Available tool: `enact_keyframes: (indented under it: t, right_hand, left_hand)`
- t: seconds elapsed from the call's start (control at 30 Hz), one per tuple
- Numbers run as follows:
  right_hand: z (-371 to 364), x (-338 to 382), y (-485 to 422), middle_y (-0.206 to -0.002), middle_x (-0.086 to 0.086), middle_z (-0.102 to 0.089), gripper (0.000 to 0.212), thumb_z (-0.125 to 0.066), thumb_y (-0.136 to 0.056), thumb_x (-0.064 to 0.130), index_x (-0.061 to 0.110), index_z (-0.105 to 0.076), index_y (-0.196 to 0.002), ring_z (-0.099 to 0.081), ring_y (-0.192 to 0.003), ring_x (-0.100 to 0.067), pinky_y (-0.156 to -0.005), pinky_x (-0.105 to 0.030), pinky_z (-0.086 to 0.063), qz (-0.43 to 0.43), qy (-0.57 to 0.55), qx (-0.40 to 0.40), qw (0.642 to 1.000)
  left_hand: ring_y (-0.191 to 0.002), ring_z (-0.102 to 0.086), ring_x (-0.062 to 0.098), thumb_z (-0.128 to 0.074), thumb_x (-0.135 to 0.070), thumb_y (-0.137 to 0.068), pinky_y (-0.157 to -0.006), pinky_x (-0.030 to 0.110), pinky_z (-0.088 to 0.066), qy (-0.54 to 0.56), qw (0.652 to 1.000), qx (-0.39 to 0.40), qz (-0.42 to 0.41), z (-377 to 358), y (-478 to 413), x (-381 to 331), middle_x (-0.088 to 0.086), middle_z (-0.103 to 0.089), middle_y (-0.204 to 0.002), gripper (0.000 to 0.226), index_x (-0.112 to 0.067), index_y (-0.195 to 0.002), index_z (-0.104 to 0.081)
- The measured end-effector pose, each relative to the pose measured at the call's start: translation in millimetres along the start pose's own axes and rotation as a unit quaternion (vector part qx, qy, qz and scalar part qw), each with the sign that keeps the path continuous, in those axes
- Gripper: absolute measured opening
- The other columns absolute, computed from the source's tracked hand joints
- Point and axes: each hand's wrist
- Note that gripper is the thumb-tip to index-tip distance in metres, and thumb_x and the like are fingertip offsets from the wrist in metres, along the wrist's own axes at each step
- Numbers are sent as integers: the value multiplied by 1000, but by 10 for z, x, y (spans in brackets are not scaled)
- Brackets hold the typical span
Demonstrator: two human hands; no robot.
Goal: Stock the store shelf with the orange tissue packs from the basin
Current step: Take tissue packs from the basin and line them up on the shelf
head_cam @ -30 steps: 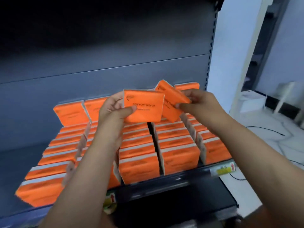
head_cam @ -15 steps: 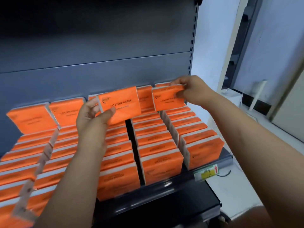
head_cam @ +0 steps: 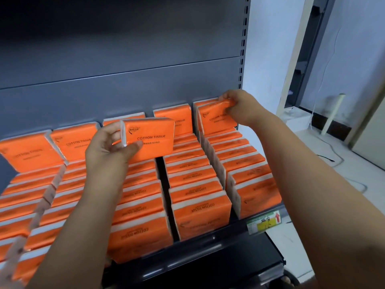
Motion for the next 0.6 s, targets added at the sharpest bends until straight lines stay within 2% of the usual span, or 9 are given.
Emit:
enact_keyframes:
  t: [0.13, 0.3, 0.6]
  right_hand:
    - [-41, -72, -50, -117, -10, -65, 40, -51, -87, -6, 17, -71, -114, -64, -103, -30, -81, -33, -49, 2, 42, -33, 999]
    - [-74, -109, -31, -125, -11, -60, 36, -55, -91, -1, 19, -72, -116, -62, -104, -29, -79, -33, -51, -30, 34, -52, 998]
    - [-78, 20, 35, -126, -11, -60, 42, -53, -91, -2, 20, -69, -123, -63, -106, -33, -87, -40, -58, -52, 41, -33, 997]
  left_hand:
    - [-111, -72, 31, -79, 4, -83, -98, 49, -58, 0, 1000, 2, 4, -31, 3, 32, 11, -72, -123, 51, -17, -127, -67]
    - [-109, -73, 27, -78, 6, -83, -93, 39, -60, 11, 1000, 11, 7, -54, 32, 14, 10, -73, -121, 50, -17, -126, -68]
    - [-110, -72, 29, -80, 2, -82, -98, 51, -58, 11, 1000, 6, 23, -72, 67, 25, 9, -72, -123, 50, -22, -125, -69]
Point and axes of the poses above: each hand's wrist, its own y-axis away from the middle knuckle, its own z-axis out of the back of the hand, x = y × z
